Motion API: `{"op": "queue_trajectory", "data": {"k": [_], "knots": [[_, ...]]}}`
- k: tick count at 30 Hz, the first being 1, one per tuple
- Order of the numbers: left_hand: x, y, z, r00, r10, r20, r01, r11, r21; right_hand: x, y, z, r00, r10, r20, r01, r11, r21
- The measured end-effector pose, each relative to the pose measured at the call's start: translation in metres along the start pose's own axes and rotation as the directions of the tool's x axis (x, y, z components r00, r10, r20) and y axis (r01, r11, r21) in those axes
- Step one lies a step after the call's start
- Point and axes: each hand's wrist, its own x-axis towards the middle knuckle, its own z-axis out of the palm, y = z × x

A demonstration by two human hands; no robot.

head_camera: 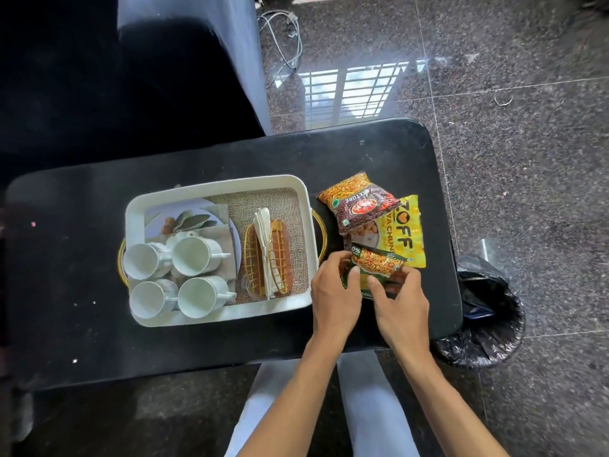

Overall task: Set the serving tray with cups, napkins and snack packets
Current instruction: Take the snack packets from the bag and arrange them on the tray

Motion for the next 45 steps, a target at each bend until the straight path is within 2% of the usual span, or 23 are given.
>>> {"op": "queue_trajectory", "data": {"k": [6,10,13,18,22,26,29,32,45], "knots": [[-0.025,0.025,-0.033,0.994,0.057,-0.089,-0.071,0.982,-0.174,-0.027,-0.034,-0.025,0.97,-0.241,-0.029,0.238,0.968,-0.076],[-0.04,0.041,-0.081,0.975,0.122,-0.185,-0.171,0.944,-0.281,-0.045,-0.081,-0.02,0.881,-0.472,-0.029,0.465,0.876,-0.127],[-0.038,0.048,-0.124,0.962,0.131,-0.24,-0.21,0.916,-0.342,-0.053,-0.117,0.0,0.84,-0.542,-0.01,0.541,0.84,-0.045],[-0.011,0.04,-0.207,0.908,0.189,-0.374,-0.317,0.894,-0.317,-0.054,-0.177,0.065,0.804,-0.576,0.149,0.557,0.817,0.151],[0.027,0.008,-0.27,0.888,0.141,-0.438,-0.268,0.932,-0.245,-0.049,-0.212,0.134,0.795,-0.558,0.239,0.511,0.828,0.232],[0.069,-0.027,-0.314,0.899,0.108,-0.425,-0.205,0.96,-0.189,-0.038,-0.227,0.204,0.813,-0.486,0.32,0.442,0.874,0.202],[0.097,-0.051,-0.332,0.909,0.089,-0.408,-0.153,0.98,-0.129,-0.03,-0.228,0.245,0.835,-0.44,0.33,0.412,0.898,0.153],[0.119,-0.071,-0.341,0.923,0.048,-0.381,-0.111,0.983,-0.146,-0.025,-0.224,0.272,0.848,-0.416,0.328,0.404,0.908,0.107],[0.154,-0.1,-0.342,0.945,-0.034,-0.325,-0.016,0.988,-0.151,-0.009,-0.216,0.309,0.87,-0.365,0.332,0.394,0.919,-0.02]]}}
